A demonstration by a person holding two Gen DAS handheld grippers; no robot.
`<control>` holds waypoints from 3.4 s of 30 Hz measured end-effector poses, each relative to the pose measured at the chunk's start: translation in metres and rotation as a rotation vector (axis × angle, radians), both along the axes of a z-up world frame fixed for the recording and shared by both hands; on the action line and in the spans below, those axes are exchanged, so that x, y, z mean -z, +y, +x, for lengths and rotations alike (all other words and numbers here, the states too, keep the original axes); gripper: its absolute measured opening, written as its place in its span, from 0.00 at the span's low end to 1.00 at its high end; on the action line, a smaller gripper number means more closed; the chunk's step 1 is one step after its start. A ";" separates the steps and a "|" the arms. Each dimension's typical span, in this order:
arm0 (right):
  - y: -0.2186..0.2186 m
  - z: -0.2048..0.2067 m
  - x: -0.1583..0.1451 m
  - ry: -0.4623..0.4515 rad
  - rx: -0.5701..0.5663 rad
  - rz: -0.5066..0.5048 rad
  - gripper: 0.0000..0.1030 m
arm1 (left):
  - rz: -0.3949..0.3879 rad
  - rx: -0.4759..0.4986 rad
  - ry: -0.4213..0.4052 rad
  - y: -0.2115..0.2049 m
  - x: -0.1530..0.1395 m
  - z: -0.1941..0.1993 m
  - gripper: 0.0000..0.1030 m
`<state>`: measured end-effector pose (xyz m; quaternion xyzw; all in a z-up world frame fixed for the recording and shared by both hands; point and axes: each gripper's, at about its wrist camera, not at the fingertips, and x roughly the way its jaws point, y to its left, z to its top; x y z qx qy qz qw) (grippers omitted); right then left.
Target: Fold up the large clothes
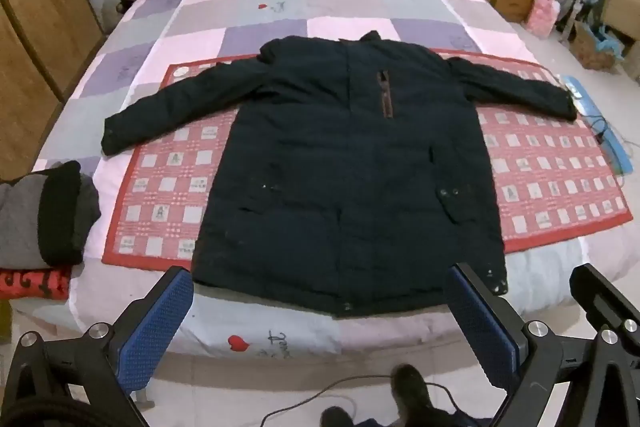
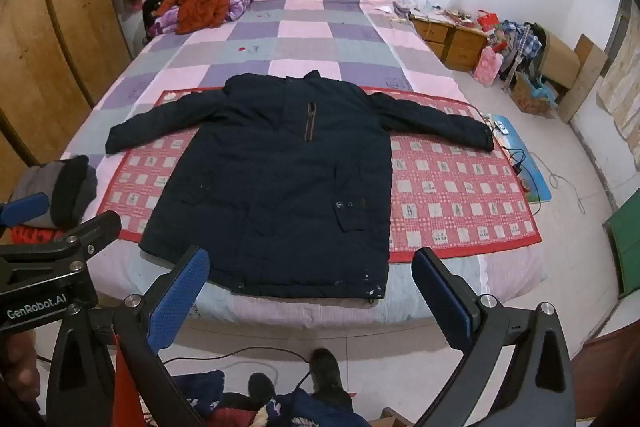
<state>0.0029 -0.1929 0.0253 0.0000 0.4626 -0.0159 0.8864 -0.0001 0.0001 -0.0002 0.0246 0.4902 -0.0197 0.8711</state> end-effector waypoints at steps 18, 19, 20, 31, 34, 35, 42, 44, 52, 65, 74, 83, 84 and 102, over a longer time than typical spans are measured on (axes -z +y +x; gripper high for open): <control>0.003 -0.001 0.001 -0.004 0.001 0.003 1.00 | -0.005 0.005 -0.007 0.002 0.000 0.000 1.00; 0.004 -0.002 0.001 -0.006 0.001 0.001 1.00 | -0.006 0.006 -0.009 0.002 0.000 0.000 1.00; 0.004 -0.001 0.001 -0.006 0.002 0.000 1.00 | -0.005 0.005 -0.011 0.003 0.000 0.000 1.00; 0.006 -0.001 0.000 -0.007 0.001 0.003 1.00 | -0.010 -0.002 -0.019 0.014 -0.011 -0.002 1.00; 0.007 -0.001 0.000 -0.008 0.001 0.002 1.00 | -0.011 -0.001 -0.018 0.014 -0.012 -0.002 1.00; 0.008 -0.001 0.000 -0.008 0.001 0.002 1.00 | -0.011 0.000 -0.018 0.014 -0.012 -0.001 1.00; 0.010 -0.001 0.000 -0.009 0.002 0.003 1.00 | -0.011 -0.001 -0.020 0.013 -0.011 -0.002 1.00; 0.010 -0.001 0.000 -0.009 0.002 0.002 1.00 | -0.012 0.000 -0.020 0.014 -0.012 -0.002 1.00; 0.013 -0.001 0.001 -0.011 0.004 0.002 1.00 | -0.012 -0.002 -0.023 0.011 -0.012 -0.002 1.00; 0.021 0.001 0.002 -0.012 0.003 0.001 1.00 | -0.014 -0.005 -0.026 0.013 -0.016 -0.001 1.00; 0.027 0.003 0.002 -0.013 0.003 -0.002 1.00 | -0.016 -0.005 -0.028 0.013 -0.015 -0.002 1.00; 0.032 0.004 0.002 -0.018 0.003 -0.006 1.00 | -0.018 -0.007 -0.030 0.015 -0.016 -0.001 1.00; 0.031 0.004 0.002 -0.018 0.001 -0.006 1.00 | -0.018 -0.009 -0.028 0.015 -0.016 -0.001 1.00; 0.031 0.040 0.009 0.015 0.003 0.007 1.00 | -0.014 -0.013 0.007 0.001 0.002 0.034 1.00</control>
